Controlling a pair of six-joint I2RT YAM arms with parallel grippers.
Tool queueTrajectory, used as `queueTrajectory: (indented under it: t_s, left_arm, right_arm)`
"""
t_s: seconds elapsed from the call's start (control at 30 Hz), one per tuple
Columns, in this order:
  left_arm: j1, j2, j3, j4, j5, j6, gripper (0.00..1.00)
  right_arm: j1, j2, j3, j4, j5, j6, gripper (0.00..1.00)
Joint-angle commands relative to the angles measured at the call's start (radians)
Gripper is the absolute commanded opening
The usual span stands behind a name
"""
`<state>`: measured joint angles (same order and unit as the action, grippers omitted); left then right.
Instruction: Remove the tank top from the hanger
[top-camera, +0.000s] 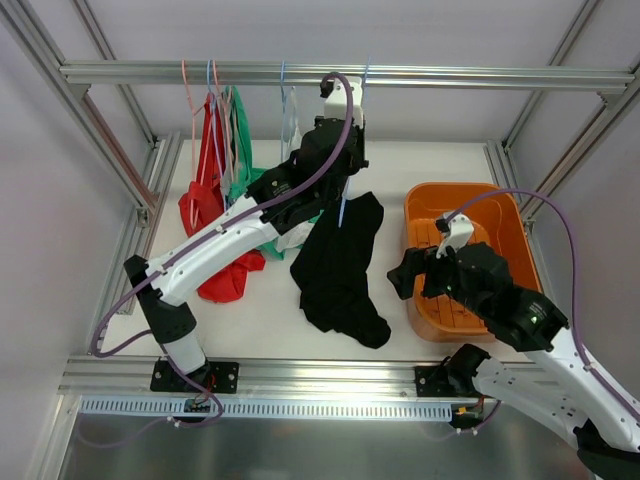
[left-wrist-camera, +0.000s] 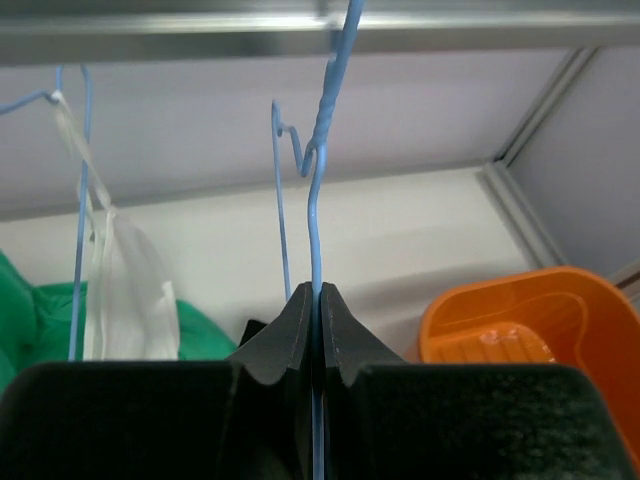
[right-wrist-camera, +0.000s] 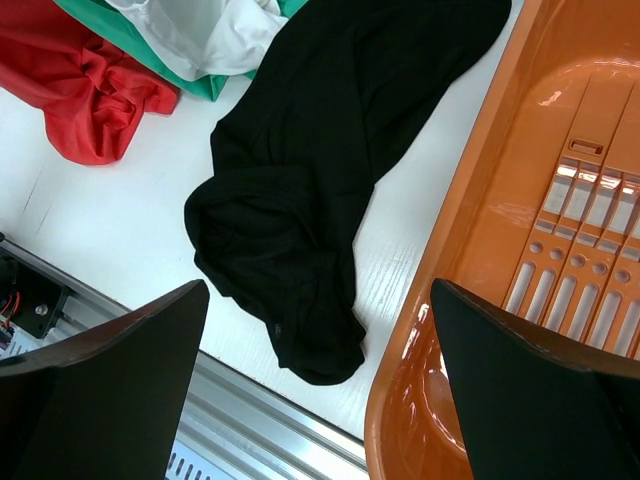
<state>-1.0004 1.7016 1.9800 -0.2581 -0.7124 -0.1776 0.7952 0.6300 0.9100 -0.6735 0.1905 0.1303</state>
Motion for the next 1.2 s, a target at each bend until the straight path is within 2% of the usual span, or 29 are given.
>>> queueTrajectory:
  t_s: [0.0, 0.37, 0.43, 0.47, 0.5, 0.67, 0.8, 0.97, 1.17]
  left_arm:
    - [0.032, -0.002, 0.043, -0.053, 0.031, -0.051, 0.00]
    - [0.089, -0.037, -0.036, -0.066, 0.129, -0.131, 0.00]
    - [0.088, -0.089, -0.084, -0.066, 0.134, -0.137, 0.39]
    - [0.086, -0.112, -0.105, -0.066, 0.134, -0.137, 0.72]
    - [0.085, -0.138, -0.153, -0.066, 0.131, -0.141, 0.98]
    - [0.069, -0.376, -0.334, -0.064, 0.108, -0.149, 0.99]
    - [0.054, -0.581, -0.547, -0.064, 0.110, -0.160, 0.99]
    - [0.052, -0.868, -0.765, -0.067, 0.154, -0.142, 0.99]
    - [0.052, -1.079, -0.885, -0.148, 0.136, -0.123, 0.99]
  right_arm:
    - [-0.004, 0.022, 0.036, 0.048, -0.028, 0.005, 1.00]
    - [-0.004, 0.115, -0.028, 0.184, -0.157, -0.050, 1.00]
    - [-0.002, 0.164, -0.028, 0.199, -0.174, -0.072, 0.99]
    - [-0.001, 0.187, -0.016, 0.199, -0.175, -0.095, 1.00]
    - [-0.001, 0.239, -0.008, 0.198, -0.171, -0.104, 0.99]
    - [0.015, 0.375, 0.023, 0.241, -0.164, -0.164, 1.00]
    - [0.032, 0.494, 0.030, 0.298, -0.161, -0.205, 0.99]
    - [0.061, 0.652, -0.017, 0.433, -0.180, -0.189, 1.00]
    - [0.145, 0.908, 0.047, 0.442, -0.005, -0.143, 0.99]
